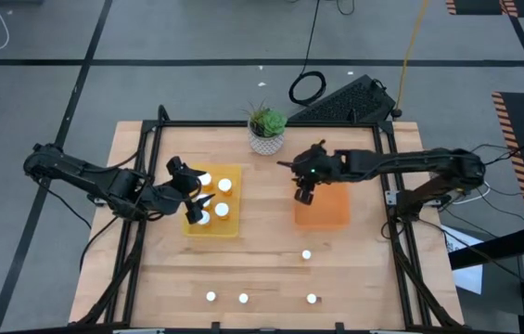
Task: Pick and place medicine bottles into bin by pill shape (circle, oval)
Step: Put the small medicine bottle into the orange bin
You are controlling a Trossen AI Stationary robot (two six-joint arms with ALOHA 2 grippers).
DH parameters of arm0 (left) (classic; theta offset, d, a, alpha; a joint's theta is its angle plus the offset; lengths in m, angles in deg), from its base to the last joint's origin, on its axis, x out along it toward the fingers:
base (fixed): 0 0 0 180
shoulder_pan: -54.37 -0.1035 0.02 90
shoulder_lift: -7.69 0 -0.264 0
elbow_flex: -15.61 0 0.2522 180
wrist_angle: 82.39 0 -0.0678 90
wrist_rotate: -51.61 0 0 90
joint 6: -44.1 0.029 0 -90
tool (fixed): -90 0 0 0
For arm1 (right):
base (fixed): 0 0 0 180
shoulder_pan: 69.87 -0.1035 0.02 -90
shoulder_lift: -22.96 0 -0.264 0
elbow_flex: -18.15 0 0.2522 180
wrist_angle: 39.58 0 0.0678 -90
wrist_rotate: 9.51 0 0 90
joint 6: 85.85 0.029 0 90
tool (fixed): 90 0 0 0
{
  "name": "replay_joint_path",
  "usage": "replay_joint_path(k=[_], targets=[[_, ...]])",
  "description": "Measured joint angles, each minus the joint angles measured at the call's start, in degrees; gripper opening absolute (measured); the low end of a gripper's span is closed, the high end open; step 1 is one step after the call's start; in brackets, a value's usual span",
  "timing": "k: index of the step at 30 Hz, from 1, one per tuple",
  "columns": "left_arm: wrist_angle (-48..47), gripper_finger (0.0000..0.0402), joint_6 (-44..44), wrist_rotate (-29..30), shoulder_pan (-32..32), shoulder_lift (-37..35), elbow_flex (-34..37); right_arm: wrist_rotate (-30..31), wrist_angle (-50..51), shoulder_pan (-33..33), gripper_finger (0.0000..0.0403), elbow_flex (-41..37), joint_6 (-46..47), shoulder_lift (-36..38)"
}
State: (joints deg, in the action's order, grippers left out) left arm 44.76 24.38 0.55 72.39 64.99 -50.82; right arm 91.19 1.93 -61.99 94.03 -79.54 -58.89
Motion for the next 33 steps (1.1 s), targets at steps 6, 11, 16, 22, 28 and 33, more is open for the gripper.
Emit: replay_joint_path(k=[6, 11, 16, 22, 28, 33], targets=[[0.37, 0.0335, 0.04, 0.00, 0.00, 0.00, 0.00, -0.03, -3.27, 3.76, 0.0121, -7.07, 1.33, 0.79], [0.71, 0.0335, 0.05, 0.00, 0.01, 0.00, 0.00, -0.20, -4.94, 5.06, 0.0121, -10.11, 1.35, 0.75], [3.28, 0.0335, 1.38, -0.09, 0.02, 0.00, 0.00, -0.22, -10.76, 5.29, 0.0121, -12.98, 0.66, 0.74], [3.58, 0.0335, 1.57, -0.71, 0.01, 0.00, 0.00, -0.24, -15.68, 5.49, 0.0121, -16.11, 0.72, 0.74], [3.56, 0.0335, 1.63, -0.92, 0.01, 0.00, 0.00, -0.24, -16.93, 6.16, 0.0121, -18.14, 0.65, 0.74], [3.56, 0.0335, 1.70, -0.92, 0.02, 0.00, 0.00, -0.22, -18.33, 6.79, 0.0121, -20.14, 0.93, 0.72]])
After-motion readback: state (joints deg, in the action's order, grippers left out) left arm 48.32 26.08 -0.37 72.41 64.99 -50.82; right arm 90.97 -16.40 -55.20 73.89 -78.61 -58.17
